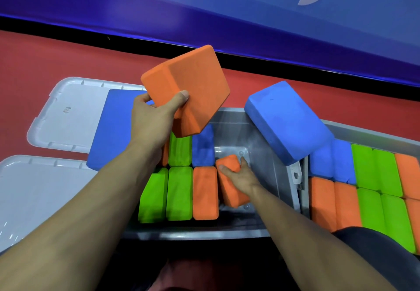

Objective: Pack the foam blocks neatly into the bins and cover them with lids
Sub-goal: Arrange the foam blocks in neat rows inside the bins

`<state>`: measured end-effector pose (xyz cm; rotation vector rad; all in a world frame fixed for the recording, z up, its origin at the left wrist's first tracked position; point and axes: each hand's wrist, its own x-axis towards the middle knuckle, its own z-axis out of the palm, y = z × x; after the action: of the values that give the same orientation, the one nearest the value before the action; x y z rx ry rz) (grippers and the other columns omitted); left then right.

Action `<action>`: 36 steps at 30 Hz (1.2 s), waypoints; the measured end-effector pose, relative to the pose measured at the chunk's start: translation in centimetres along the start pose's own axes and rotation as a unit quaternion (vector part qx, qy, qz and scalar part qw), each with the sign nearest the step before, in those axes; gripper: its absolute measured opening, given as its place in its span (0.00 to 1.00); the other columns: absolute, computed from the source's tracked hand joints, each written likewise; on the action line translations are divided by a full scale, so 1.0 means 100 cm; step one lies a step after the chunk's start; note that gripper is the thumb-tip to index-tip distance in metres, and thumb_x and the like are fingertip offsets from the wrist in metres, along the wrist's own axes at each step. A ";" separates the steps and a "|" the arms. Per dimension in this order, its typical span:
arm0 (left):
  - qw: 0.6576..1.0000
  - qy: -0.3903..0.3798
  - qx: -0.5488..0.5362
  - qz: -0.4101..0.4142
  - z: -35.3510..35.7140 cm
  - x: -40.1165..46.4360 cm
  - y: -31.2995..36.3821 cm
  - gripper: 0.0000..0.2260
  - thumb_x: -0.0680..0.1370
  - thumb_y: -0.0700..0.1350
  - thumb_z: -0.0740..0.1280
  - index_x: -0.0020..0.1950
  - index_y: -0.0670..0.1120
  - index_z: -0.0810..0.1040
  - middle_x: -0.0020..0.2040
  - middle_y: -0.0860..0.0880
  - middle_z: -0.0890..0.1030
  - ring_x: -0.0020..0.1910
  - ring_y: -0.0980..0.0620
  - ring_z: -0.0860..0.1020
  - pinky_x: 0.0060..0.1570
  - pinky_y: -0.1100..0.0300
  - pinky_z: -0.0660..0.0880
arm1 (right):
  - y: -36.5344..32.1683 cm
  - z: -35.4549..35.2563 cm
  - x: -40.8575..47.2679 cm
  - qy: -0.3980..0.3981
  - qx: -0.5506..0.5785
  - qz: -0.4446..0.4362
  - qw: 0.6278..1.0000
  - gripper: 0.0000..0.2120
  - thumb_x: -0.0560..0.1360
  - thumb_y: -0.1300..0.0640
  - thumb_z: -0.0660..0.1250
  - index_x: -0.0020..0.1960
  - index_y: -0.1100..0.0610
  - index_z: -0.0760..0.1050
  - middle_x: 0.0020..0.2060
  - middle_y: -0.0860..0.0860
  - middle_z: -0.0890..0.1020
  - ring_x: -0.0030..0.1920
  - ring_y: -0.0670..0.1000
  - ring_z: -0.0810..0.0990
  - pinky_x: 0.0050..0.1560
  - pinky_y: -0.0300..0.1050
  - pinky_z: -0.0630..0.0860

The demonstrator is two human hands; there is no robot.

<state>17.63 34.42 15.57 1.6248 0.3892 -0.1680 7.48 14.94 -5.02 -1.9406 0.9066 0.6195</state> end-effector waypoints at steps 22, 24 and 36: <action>1.000 0.008 0.006 -0.006 -0.005 0.010 -0.005 0.31 0.67 0.57 0.80 0.65 0.47 0.74 0.52 0.53 0.85 0.45 0.58 0.85 0.40 0.61 0.79 | -0.036 -0.017 0.018 0.069 0.303 0.080 0.947 0.27 0.72 0.37 0.74 0.64 0.51 0.76 0.55 0.53 0.83 0.51 0.59 0.84 0.42 0.57 0.82; 1.000 0.011 0.008 -0.007 -0.007 0.011 -0.006 0.29 0.69 0.55 0.79 0.64 0.47 0.74 0.50 0.54 0.85 0.40 0.63 0.83 0.34 0.67 0.76 | -0.045 -0.013 0.025 0.068 0.305 0.072 0.947 0.30 0.70 0.34 0.74 0.64 0.51 0.76 0.55 0.53 0.83 0.51 0.59 0.83 0.44 0.64 0.83; 0.999 0.025 0.014 -0.029 -0.012 0.016 -0.014 0.29 0.68 0.56 0.79 0.64 0.47 0.75 0.49 0.55 0.85 0.43 0.61 0.84 0.42 0.61 0.78 | -0.052 0.002 0.044 0.089 0.236 0.030 0.967 0.16 0.74 0.38 0.73 0.45 0.50 0.75 0.49 0.54 0.83 0.50 0.60 0.83 0.51 0.66 0.82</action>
<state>18.49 35.89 13.80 1.6489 0.4742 -0.1784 14.21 15.37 -5.62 -1.5569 1.1136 0.2310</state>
